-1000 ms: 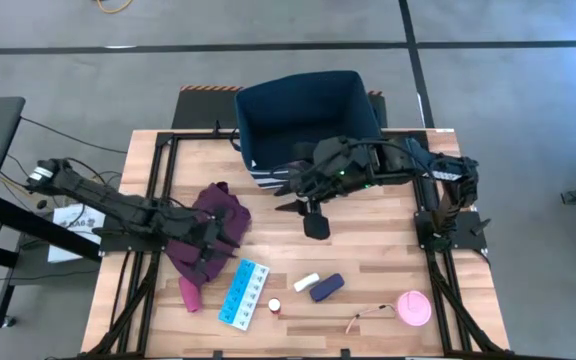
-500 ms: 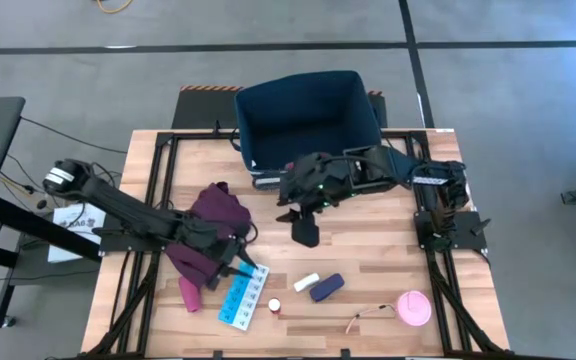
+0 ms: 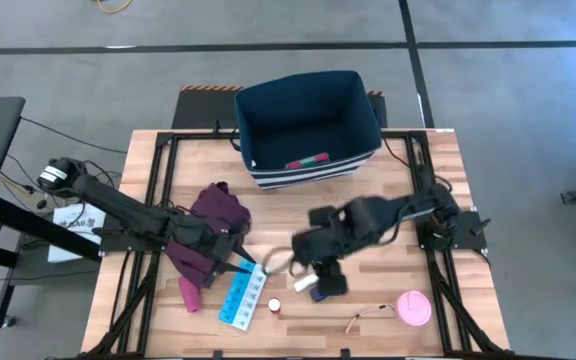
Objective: Pick & place medical supplies in basket/bin
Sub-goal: Put the blue bandage into the blue bin
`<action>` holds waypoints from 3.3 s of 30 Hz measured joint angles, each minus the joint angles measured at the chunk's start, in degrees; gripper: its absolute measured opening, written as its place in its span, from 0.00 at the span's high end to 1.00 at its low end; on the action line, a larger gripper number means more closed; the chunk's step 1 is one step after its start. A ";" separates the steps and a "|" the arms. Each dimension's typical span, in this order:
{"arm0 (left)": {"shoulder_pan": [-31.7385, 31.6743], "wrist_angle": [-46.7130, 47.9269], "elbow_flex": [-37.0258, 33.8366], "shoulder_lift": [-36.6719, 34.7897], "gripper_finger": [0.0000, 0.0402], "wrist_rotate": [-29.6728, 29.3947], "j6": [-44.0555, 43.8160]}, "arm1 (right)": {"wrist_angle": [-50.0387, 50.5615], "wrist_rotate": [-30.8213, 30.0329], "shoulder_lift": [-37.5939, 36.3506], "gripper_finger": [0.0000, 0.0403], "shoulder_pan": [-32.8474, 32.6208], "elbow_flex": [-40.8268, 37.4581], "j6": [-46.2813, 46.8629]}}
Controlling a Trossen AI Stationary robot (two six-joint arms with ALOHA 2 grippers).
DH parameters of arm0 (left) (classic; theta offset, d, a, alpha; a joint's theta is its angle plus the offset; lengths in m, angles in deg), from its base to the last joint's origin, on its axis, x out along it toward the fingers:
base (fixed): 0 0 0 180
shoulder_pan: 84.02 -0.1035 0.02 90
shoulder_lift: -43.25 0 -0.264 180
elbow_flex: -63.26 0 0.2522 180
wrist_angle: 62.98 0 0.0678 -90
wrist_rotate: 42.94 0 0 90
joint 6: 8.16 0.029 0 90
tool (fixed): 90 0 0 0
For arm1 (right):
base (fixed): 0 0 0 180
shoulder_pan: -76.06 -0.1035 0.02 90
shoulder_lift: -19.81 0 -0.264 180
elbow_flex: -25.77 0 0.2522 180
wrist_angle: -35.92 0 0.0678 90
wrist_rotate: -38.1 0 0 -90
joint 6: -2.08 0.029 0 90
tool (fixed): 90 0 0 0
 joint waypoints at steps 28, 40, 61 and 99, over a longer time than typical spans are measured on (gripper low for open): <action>0.02 27.48 -0.01 -36.70 0.72 -15.95 4.33 | -18.64 9.08 4.84 0.61 -4.01 -36.00 4.72; 0.02 26.80 -0.03 -35.92 0.72 -15.98 4.41 | -23.99 10.01 4.52 0.62 -4.14 -43.66 3.94; 0.00 26.74 -0.03 -35.95 0.72 -17.76 4.04 | -21.42 5.59 4.63 0.58 -3.75 -39.29 0.57; 0.02 30.13 -0.03 -35.92 0.72 -17.86 3.98 | -30.11 18.91 4.63 0.68 -2.64 -37.28 8.73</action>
